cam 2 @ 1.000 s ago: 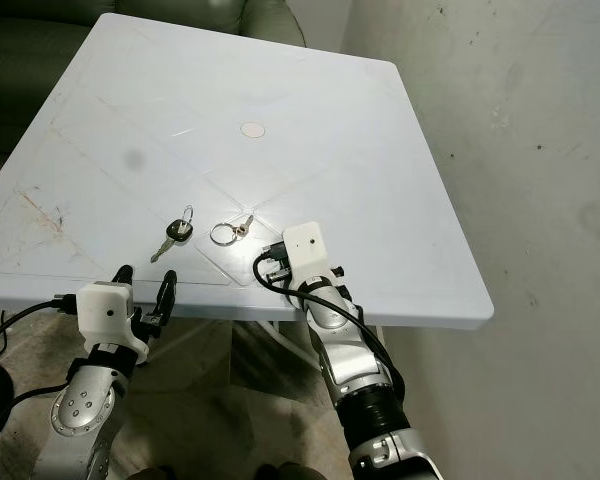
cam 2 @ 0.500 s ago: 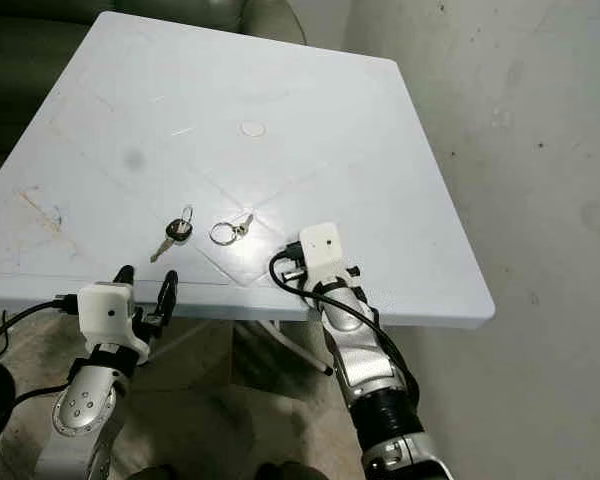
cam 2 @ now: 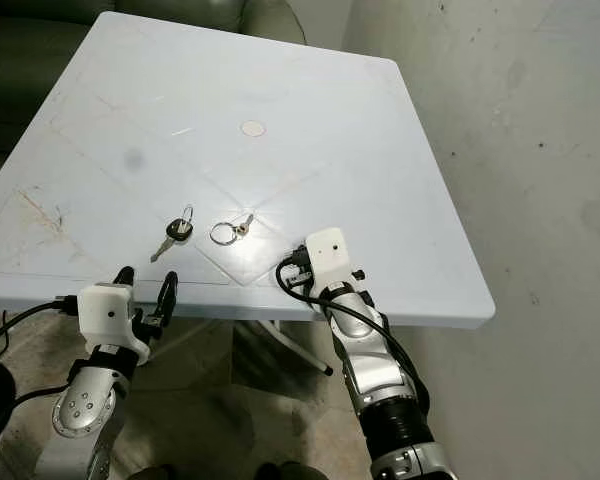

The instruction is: Hang keys on a hook

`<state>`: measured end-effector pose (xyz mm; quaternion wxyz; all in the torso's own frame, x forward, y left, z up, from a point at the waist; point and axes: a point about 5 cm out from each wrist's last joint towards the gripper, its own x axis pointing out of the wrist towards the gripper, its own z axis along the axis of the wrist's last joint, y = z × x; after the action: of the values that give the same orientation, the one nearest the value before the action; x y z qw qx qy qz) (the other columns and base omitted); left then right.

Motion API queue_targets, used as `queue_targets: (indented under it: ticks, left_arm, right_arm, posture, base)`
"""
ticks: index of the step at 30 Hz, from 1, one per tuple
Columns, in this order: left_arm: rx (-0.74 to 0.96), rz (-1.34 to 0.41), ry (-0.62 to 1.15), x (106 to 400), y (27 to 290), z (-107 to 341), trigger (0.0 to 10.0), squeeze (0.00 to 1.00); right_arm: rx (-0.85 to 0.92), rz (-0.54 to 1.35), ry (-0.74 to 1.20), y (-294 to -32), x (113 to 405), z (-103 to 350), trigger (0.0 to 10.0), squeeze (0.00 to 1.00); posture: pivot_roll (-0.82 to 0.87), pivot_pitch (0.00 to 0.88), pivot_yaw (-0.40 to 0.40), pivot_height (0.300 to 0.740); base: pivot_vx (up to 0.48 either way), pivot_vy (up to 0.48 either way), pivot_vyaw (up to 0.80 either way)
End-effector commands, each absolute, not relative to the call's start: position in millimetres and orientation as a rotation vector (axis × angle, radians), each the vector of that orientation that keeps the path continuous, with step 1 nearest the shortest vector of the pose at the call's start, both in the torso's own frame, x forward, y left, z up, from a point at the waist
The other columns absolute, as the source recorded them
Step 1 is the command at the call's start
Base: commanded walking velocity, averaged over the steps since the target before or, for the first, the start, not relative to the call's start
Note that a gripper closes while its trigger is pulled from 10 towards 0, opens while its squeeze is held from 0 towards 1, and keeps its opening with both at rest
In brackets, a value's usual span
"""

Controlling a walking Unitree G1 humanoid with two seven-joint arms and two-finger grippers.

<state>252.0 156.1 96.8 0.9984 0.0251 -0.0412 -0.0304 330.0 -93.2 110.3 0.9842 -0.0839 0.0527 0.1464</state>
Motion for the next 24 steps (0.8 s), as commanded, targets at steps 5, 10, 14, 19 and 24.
queue_targets:
  ticks: [5,10,14,19,24]
  left_arm:
    - [0.05,-0.074,-0.07,249.5,153.0,94.7,10.0,0.0]
    - [0.053,-0.073,-0.069,249.0,153.1,94.5,10.0,0.0]
    - [0.052,-0.071,-0.069,248.9,154.0,94.8,10.0,0.0]
    - [0.051,-0.069,-0.068,248.6,154.7,94.3,10.0,0.0]
    - [0.051,-0.069,-0.067,248.9,154.4,94.3,10.0,0.0]
  right_arm:
    - [-0.159,0.286,0.132,-101.1,328.0,106.4,10.0,0.0]
    - [-0.14,0.301,0.127,-100.0,328.3,107.6,10.0,1.0]
    - [-0.127,0.315,0.118,-98.3,328.3,109.7,10.0,0.0]
    - [-0.114,0.316,0.11,-98.3,329.1,111.2,10.0,0.0]
    - [-0.088,0.297,0.129,-100.7,330.7,111.7,10.0,1.0]
  posture:
    - [-0.01,0.181,-0.172,0.74]
    - [-0.01,0.184,-0.172,0.74]
    - [-0.01,0.184,-0.172,0.74]
    - [-0.01,0.184,-0.172,0.74]
    - [-0.01,0.187,-0.174,0.74]
  base:
    - [0.0,0.0,0.0]
    - [0.0,0.0,0.0]
    - [0.0,0.0,0.0]
    - [0.0,0.0,0.0]
    - [0.0,0.0,0.0]
